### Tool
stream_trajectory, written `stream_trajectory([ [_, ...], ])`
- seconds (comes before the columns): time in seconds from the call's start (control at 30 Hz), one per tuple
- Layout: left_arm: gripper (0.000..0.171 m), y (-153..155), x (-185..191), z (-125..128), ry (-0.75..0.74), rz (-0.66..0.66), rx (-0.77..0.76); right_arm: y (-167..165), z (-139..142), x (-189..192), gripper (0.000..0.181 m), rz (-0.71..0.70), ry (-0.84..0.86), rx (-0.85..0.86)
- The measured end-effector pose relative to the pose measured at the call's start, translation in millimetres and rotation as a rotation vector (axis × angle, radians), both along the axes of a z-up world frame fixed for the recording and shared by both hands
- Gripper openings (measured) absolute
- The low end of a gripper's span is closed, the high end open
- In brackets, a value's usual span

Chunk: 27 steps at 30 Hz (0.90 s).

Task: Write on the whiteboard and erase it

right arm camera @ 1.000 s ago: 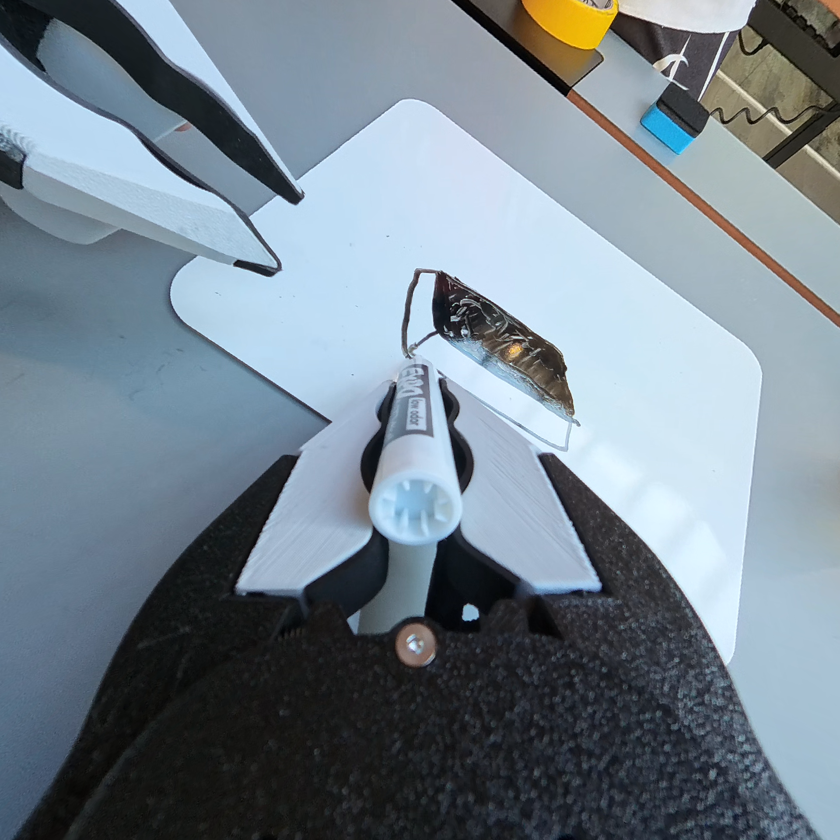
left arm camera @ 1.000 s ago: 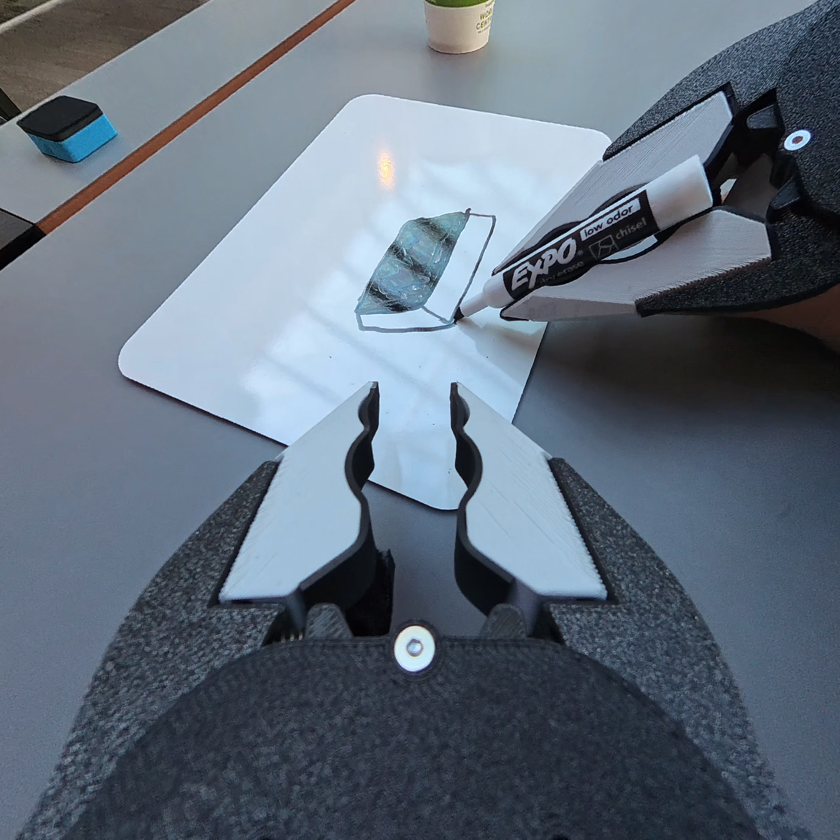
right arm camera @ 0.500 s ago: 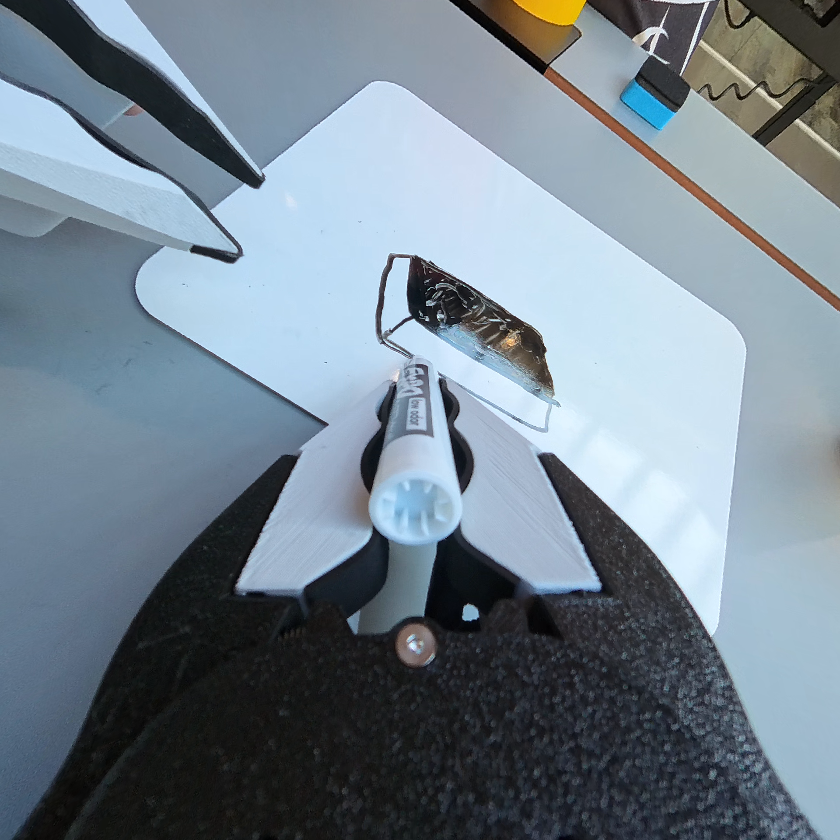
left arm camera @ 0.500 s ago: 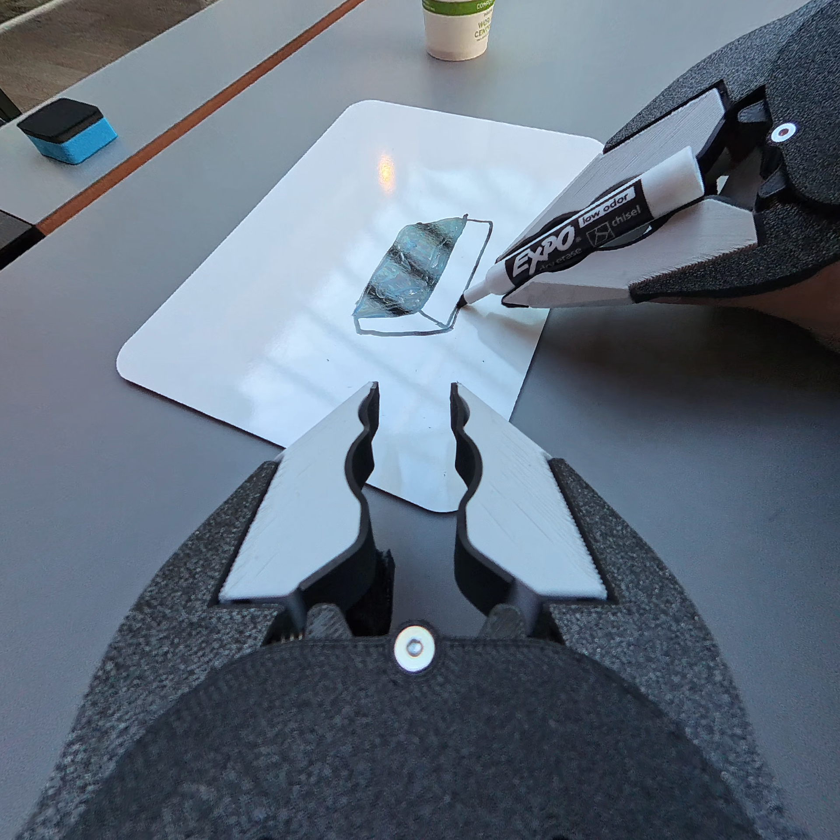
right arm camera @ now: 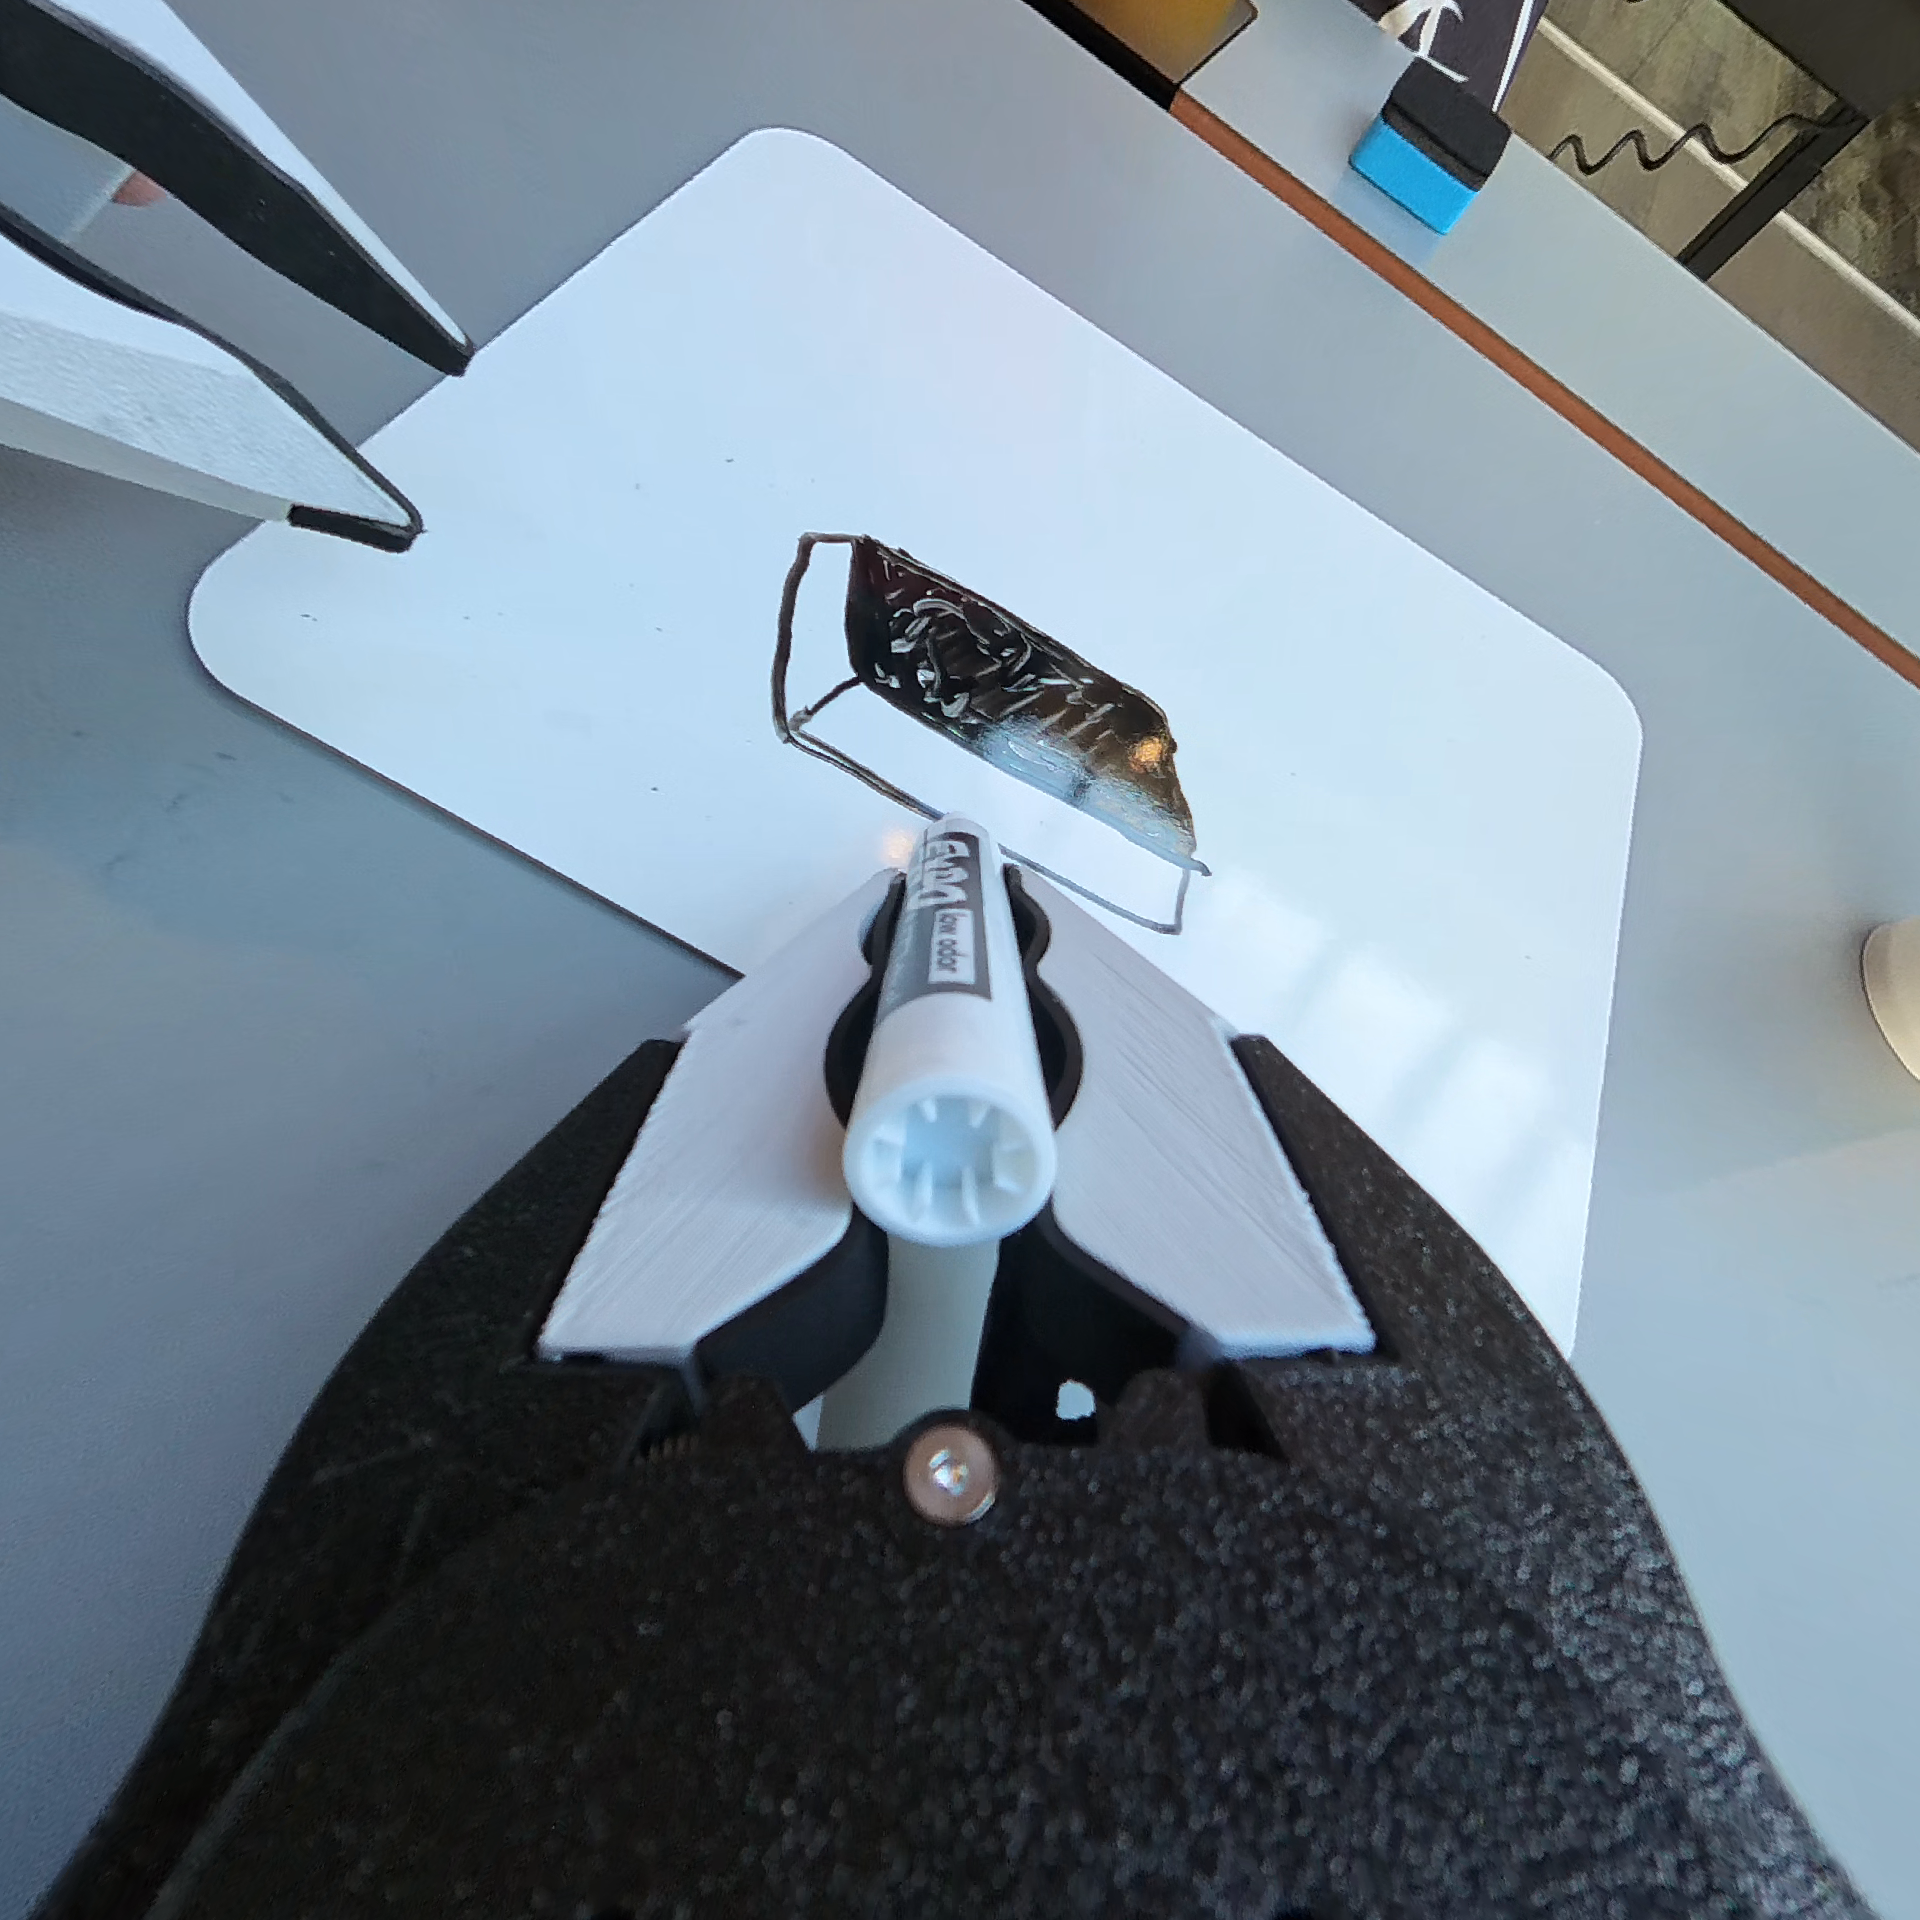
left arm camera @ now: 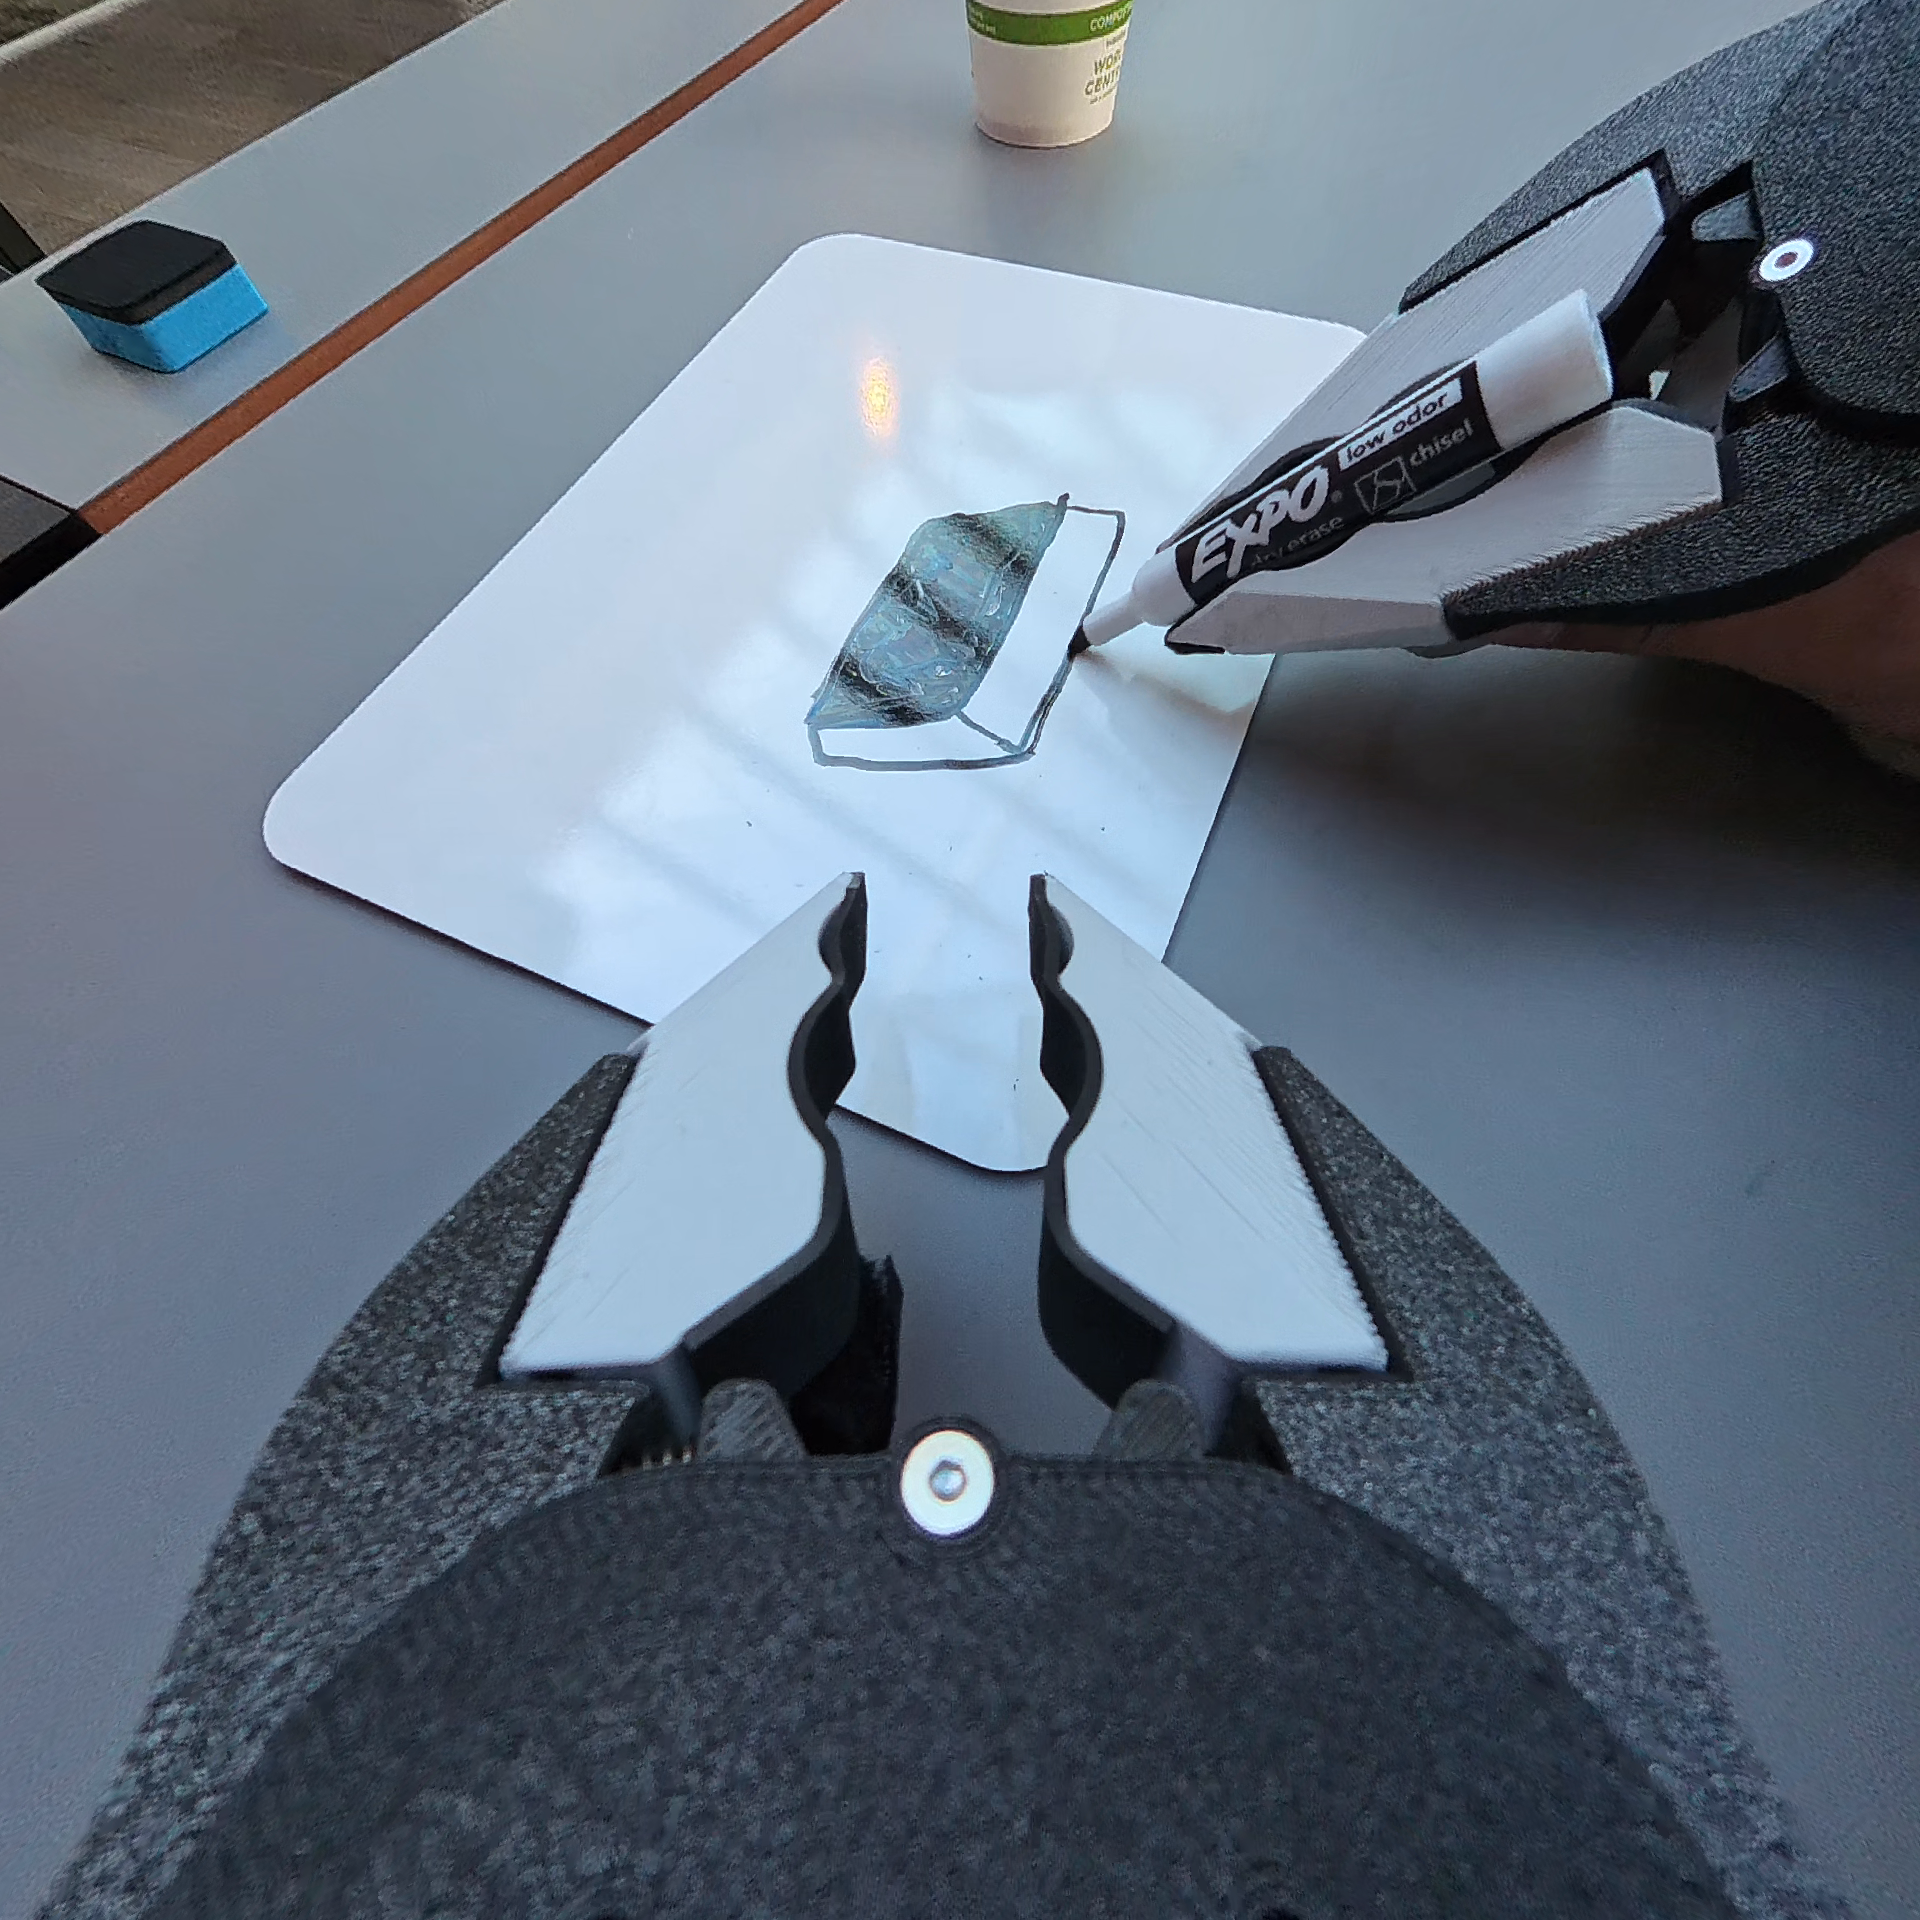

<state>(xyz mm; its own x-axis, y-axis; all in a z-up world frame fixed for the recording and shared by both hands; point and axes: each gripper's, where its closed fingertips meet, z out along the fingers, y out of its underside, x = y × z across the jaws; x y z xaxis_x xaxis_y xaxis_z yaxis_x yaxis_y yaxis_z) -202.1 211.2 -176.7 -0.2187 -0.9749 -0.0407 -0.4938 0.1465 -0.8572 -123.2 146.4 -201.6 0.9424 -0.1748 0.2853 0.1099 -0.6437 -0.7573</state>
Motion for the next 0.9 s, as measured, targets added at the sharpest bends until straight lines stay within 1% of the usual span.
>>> stream_trajectory([
  [0.67, 0.031, 0, 0, -2, 0.001, 0.001, -0.010, -26, 1, 39, 0.018, -0.101, -0.008, -0.007],
  [0.9, 0.031, -2, 1, -3, -0.001, -0.001, -0.009, -28, 1, 44, 0.018, -0.113, -0.008, -0.004],
])
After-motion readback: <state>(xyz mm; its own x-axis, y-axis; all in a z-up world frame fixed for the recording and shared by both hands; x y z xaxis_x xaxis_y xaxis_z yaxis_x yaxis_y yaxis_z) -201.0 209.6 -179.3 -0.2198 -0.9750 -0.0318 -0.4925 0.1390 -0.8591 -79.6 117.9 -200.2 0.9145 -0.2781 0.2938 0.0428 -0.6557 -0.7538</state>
